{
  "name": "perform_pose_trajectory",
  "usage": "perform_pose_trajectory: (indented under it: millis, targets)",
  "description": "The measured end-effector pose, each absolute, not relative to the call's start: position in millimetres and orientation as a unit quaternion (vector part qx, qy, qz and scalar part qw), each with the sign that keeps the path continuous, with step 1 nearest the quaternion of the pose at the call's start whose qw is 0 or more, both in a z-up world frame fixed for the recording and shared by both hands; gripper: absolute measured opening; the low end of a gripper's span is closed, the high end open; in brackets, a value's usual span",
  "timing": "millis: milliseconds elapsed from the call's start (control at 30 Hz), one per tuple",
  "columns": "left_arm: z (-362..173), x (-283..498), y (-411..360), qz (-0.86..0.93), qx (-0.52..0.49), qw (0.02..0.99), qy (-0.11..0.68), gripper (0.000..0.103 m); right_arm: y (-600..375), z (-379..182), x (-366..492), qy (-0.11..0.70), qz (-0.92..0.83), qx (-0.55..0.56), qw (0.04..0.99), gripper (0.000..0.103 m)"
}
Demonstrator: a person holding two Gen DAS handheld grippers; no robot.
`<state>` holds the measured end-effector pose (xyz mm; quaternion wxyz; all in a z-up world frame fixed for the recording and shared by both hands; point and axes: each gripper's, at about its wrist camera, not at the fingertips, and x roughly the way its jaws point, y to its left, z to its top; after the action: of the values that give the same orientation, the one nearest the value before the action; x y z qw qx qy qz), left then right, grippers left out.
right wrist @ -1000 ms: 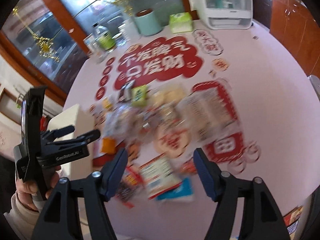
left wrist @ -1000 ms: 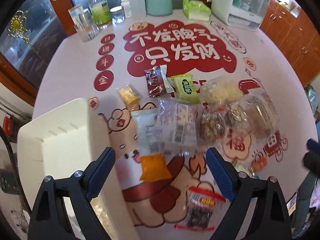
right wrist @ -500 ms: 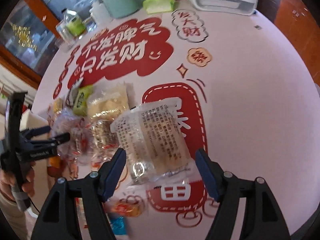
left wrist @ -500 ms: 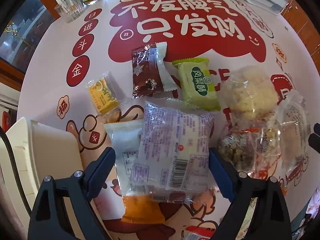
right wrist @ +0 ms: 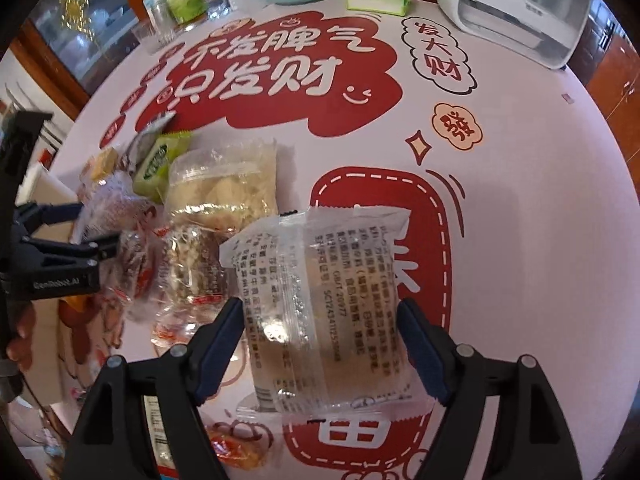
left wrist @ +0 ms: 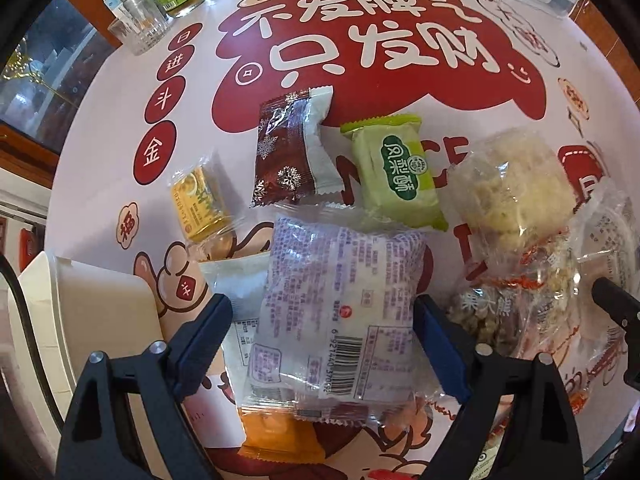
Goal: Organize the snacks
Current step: 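Grasp the purple-white barcode packet with left tool while right tool grasps clear printed bag, then carry both packets over the white tray and open both tools to release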
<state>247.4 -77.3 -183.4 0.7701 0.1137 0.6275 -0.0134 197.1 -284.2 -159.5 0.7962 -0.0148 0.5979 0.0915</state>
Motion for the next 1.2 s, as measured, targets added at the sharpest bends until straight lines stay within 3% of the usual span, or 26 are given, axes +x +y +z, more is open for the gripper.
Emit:
perform_pose_trajectory:
  millis: [100,167,367,833,1200]
  targets:
    - [-182.5,243.9,-91.5,-0.013,0.142,0.779,0.611,0.062,-282.3,-162.6,197.4,0.599,0.087,-0.022,0.796,0.080]
    - [-181.7,242.8,-99.7,-0.024,0.142,0.782,0.607,0.048,-280.7,-162.1,195.9,0.595,0.085,-0.027,0.799,0.075]
    - [-167.9,237.3,-101.1,-0.025,0.117,0.795,0.594,0.045,-285.2,-153.0,187.8,0.580,0.082,-0.013,0.810,0.063]
    - [-60.1,154.1,-52.7,-0.083,0.048,0.840,0.535,0.045,-285.4,-85.8,134.8,0.532,0.079,0.063,0.841,0.061]
    - [-7.5,93.1,14.4,-0.079,0.059,0.866,0.491,0.046,-197.6,-21.7,86.8,0.487,0.123,0.072,0.862,0.061]
